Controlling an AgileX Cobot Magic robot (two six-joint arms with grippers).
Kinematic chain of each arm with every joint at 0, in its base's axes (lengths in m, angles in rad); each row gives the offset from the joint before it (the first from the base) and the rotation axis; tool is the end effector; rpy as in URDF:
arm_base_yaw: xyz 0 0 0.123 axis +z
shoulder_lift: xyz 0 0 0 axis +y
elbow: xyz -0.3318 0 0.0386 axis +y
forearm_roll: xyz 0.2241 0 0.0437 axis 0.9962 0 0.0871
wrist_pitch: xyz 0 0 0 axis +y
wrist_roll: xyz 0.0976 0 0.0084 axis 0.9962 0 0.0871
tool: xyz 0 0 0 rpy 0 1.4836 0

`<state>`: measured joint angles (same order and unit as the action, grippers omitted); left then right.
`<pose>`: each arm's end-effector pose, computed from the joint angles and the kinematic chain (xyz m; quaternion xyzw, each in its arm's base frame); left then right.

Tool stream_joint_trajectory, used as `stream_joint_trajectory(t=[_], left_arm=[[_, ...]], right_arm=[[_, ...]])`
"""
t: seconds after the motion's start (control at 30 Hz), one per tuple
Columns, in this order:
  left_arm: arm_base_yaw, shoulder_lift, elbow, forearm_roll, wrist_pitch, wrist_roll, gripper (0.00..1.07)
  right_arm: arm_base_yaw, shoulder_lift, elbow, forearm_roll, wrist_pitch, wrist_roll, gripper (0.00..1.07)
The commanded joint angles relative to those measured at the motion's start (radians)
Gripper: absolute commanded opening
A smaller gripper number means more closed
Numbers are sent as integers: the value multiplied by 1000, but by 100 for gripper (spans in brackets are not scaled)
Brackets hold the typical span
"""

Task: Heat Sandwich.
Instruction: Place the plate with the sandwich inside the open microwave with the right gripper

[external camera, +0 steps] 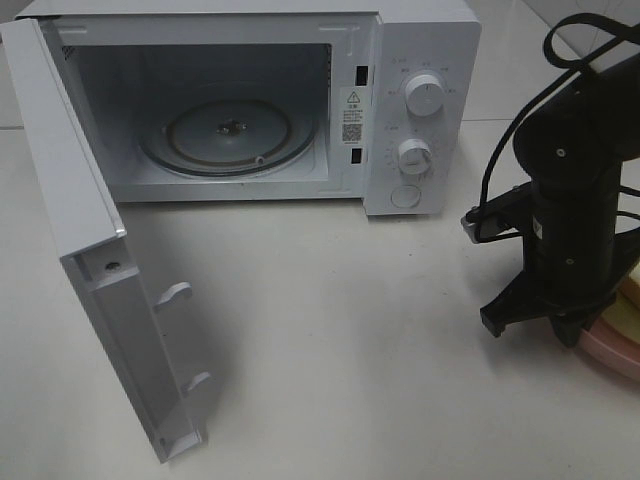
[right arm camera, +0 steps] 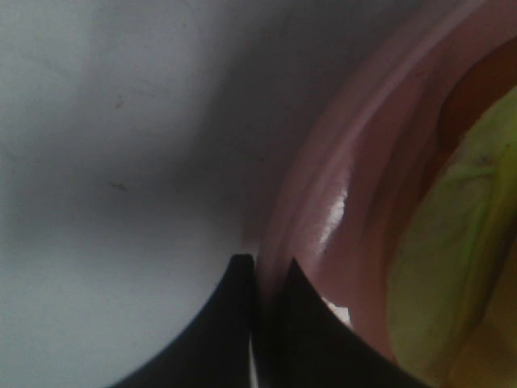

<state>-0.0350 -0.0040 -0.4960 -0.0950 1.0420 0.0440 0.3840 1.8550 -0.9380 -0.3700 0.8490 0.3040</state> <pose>-0.0687 -0.0056 0.2632 0.0348 0.8466 -0.0451 0.5291 0.2826 0.0855 0.1853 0.1680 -0.9756 0.1415 0.0057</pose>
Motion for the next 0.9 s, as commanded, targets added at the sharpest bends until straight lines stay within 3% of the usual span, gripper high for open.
stream_joint_trajectory(t=[0.03, 0.4, 0.9], left_arm=[[-6, -26, 3, -8, -8, -5, 92], [-6, -26, 3, -8, -8, -5, 92], [-6, -26, 3, -8, -8, -5, 92]], right_arm=[[30, -58, 7, -16, 51, 4, 0], [97, -140, 8, -16, 107, 2, 0], [221, -304, 126, -5, 157, 3, 0]])
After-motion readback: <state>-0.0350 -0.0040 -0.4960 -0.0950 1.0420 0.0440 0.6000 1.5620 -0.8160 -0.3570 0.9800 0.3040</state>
